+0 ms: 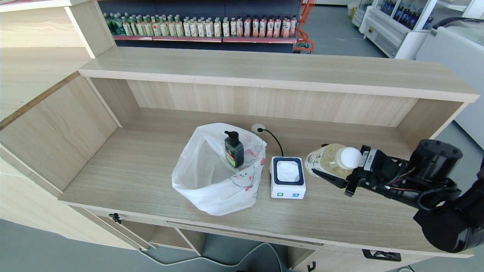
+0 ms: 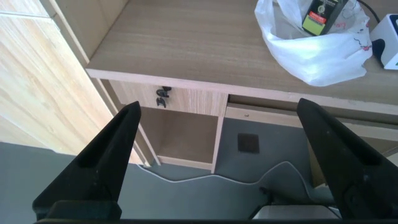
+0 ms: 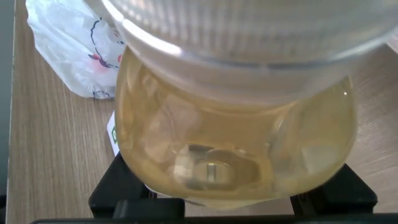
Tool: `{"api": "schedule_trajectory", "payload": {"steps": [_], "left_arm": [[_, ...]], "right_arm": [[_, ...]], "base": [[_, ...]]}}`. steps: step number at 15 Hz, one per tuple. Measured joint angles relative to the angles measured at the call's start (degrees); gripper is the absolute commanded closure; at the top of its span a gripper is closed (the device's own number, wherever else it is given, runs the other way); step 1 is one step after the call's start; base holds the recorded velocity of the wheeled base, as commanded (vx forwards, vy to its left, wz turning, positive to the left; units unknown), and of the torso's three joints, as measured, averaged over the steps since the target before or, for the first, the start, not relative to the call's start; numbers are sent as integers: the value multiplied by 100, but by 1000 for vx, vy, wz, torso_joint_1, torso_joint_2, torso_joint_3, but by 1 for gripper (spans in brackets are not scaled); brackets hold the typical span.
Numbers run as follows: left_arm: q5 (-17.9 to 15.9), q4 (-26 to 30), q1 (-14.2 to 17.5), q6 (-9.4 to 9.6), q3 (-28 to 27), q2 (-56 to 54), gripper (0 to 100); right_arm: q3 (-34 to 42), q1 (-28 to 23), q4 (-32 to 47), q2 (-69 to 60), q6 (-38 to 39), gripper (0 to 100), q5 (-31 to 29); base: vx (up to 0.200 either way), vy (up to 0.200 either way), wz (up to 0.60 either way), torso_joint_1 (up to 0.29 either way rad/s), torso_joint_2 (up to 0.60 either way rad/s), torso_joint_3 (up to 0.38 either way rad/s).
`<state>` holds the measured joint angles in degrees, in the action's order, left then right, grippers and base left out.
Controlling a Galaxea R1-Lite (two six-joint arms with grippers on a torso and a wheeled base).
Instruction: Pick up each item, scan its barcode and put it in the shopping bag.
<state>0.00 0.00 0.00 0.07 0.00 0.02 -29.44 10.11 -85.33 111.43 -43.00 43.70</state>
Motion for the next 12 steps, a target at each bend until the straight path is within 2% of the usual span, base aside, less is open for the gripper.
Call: {"api": "schedule_trajectory", "payload": {"steps": [5, 12], "left_arm": [[0, 0, 0, 2, 0, 0, 0], [0, 0, 0, 2, 0, 0, 0]], "right_arm": [[-190, 150, -447, 347, -2, 100, -27], [-484, 163, -458, 747, 5, 100, -35]], "base": [[0, 0, 0, 0, 0, 0], [0, 0, 0, 0, 0, 0]]}}
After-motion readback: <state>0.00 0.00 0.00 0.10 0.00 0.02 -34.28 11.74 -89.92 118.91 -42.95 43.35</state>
